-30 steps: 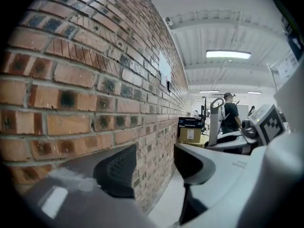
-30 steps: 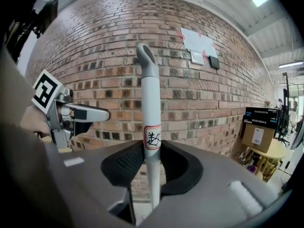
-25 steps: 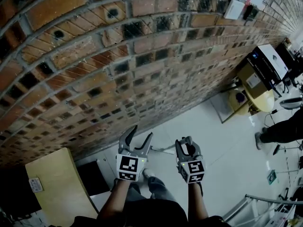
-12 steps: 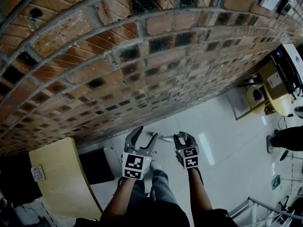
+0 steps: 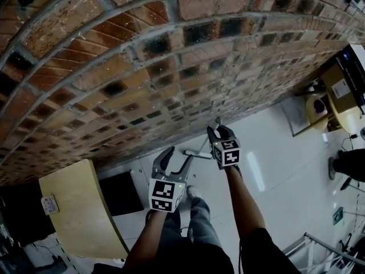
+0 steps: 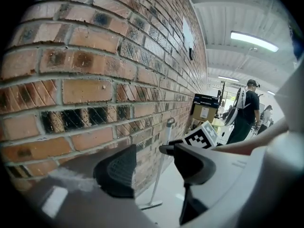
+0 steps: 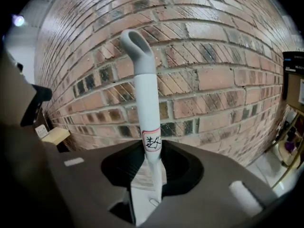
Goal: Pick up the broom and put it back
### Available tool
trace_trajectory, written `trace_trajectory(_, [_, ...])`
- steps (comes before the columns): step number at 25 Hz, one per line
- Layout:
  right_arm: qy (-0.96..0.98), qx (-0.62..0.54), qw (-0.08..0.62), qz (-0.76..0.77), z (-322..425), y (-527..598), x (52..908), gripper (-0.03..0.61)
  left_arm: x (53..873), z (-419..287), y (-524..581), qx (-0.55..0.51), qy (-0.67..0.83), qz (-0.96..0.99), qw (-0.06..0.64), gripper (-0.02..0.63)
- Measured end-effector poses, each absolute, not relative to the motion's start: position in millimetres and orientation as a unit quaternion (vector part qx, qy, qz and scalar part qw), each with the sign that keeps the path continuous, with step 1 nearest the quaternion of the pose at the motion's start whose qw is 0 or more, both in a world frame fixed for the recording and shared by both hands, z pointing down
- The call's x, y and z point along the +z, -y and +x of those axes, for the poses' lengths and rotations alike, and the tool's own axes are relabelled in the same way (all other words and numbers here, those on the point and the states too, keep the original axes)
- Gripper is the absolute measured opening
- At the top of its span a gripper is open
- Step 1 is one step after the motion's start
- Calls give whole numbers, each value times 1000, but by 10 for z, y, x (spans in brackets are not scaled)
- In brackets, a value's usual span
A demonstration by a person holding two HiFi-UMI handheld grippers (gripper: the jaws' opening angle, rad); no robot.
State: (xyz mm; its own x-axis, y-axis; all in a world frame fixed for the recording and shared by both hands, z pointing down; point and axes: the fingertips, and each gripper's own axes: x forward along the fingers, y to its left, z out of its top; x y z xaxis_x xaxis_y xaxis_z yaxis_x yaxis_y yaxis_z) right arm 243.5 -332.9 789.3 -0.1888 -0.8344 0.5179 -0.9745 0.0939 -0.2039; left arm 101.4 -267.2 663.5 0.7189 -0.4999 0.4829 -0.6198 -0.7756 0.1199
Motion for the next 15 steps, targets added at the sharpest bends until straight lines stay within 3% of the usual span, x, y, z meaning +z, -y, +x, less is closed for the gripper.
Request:
trace_trajectory(11, [743, 279, 106, 599, 2518, 3744, 8104, 111, 6749, 833, 2767, 219, 322, 909, 147, 247])
trace_trajectory(15, [735, 284, 95, 608, 2602, 3787, 8132, 160, 6789, 812, 2786, 226, 320, 908, 150, 247])
